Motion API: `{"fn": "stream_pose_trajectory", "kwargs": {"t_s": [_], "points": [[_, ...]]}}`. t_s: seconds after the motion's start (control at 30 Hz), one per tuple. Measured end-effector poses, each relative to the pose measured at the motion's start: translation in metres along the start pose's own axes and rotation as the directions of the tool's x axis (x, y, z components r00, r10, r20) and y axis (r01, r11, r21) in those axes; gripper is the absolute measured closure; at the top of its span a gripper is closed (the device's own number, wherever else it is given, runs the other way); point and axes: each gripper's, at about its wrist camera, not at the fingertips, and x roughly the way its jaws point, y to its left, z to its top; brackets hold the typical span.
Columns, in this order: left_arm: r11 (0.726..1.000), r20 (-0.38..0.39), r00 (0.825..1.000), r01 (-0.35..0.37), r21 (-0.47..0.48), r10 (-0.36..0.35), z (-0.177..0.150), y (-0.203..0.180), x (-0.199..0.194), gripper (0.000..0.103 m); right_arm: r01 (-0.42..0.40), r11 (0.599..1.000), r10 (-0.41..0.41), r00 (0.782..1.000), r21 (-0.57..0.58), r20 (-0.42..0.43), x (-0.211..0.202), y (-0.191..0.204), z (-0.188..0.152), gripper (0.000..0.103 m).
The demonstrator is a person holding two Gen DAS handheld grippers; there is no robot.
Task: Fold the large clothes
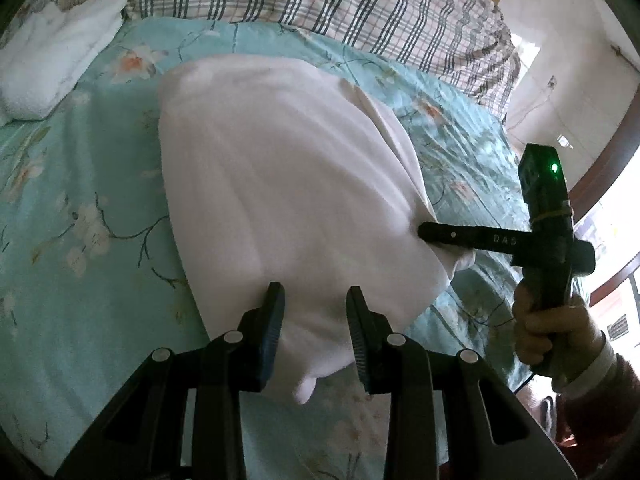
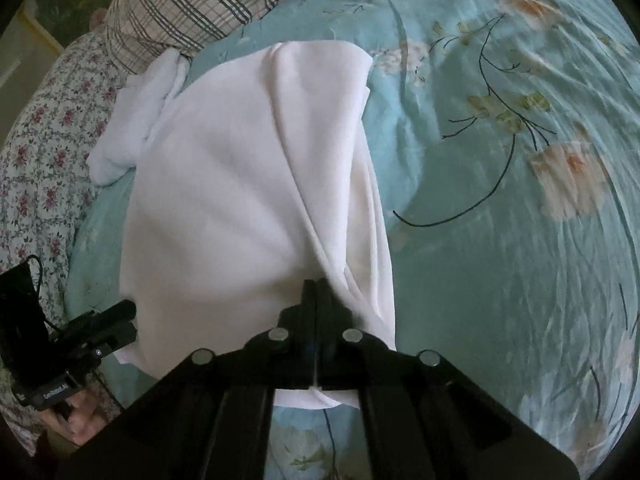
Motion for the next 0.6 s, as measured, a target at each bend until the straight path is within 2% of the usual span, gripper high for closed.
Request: {"fn": "stream_pose_trajectory", "kwargs": {"t_s": [0.1, 0.23, 0.3, 0.43, 0.47, 0.5, 0.53, 0.57, 0.6], "points": [[1.000, -0.005, 1.000, -0.001, -0.017, 0.001, 0.001, 0.002, -0.011, 0.070, 0.011, 1.000, -0.011, 1.000, -0.007, -0.001, -0.006, 0.000, -0.003, 0.103], [0.995, 0.032, 0.997, -0.061, -0.073, 0.064, 0.004, 0.014, -0.030, 0.061, 0.011, 1.000, -0.011, 1.000, -0.004, -0.018, -0.009, -0.003, -0.004, 0.103], [0.989, 0.044, 0.995, -0.087, -0.116, 0.092, 0.007, 0.025, -0.035, 0.060, 0.004, 1.000, -0.004, 1.000, -0.001, -0.021, -0.015, 0.000, -0.005, 0.101], [0.979, 0.037, 0.994, -0.095, -0.181, 0.103, 0.012, 0.042, -0.030, 0.058, -0.011, 1.000, 0.011, 0.999, -0.009, 0.051, -0.038, 0.010, 0.002, 0.099], [0.978, 0.035, 0.995, -0.085, -0.192, 0.093, 0.014, 0.044, -0.029, 0.058, -0.016, 1.000, 0.016, 0.997, 0.002, 0.080, -0.043, 0.010, 0.008, 0.092], [0.977, 0.035, 0.996, -0.075, -0.201, 0.084, 0.016, 0.045, -0.027, 0.058, -0.016, 1.000, 0.014, 0.994, 0.015, 0.106, -0.046, 0.008, 0.017, 0.074], [0.976, 0.038, 0.996, -0.071, -0.205, 0.081, 0.018, 0.046, -0.026, 0.057, -0.003, 1.000, 0.001, 0.993, 0.019, 0.120, -0.046, 0.007, 0.025, 0.062], [0.976, 0.040, 0.996, -0.071, -0.205, 0.081, 0.019, 0.045, -0.026, 0.054, 0.011, 1.000, -0.013, 0.991, 0.017, 0.133, -0.044, 0.007, 0.032, 0.046], [0.977, 0.039, 0.996, -0.073, -0.203, 0.083, 0.020, 0.043, -0.024, 0.053, 0.015, 1.000, -0.017, 0.989, 0.017, 0.146, -0.041, 0.006, 0.040, 0.045]]}}
